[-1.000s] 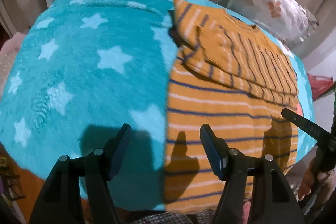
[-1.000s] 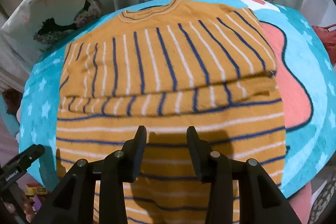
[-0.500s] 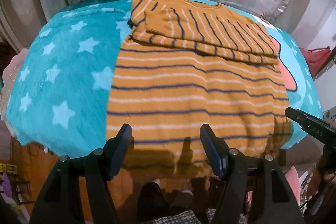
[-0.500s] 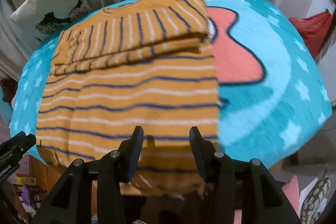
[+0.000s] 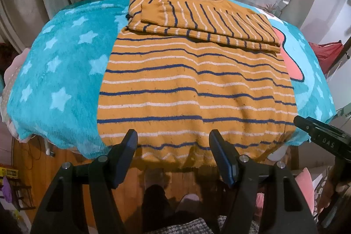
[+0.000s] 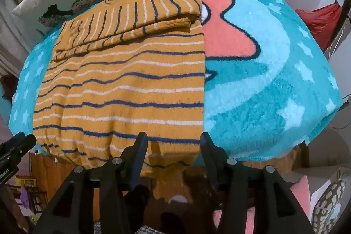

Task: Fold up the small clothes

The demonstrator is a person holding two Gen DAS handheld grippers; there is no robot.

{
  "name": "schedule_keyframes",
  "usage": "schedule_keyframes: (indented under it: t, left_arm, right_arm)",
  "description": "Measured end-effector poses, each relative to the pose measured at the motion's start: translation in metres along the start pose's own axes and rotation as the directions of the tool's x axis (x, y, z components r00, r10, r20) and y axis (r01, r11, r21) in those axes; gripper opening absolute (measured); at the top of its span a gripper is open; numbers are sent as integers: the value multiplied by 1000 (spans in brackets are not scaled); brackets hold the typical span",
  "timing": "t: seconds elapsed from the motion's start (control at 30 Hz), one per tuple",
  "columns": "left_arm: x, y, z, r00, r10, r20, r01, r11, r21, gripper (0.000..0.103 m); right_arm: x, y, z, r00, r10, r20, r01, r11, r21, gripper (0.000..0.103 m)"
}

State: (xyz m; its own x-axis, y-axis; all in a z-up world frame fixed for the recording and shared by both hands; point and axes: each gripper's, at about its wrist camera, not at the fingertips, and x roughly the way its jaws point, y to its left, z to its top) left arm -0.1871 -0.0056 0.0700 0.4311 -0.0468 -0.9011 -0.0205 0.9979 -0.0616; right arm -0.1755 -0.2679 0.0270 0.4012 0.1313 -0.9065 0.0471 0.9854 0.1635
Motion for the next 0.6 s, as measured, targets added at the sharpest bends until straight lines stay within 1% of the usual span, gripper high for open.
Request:
schedule_keyframes:
  t: [0.6]
  left_arm:
    - [10,30,-1,998,32,-46,-35,998,-56,66]
  right_arm:
    - [18,26,7,999,23,-36,-24,1000,-20,58]
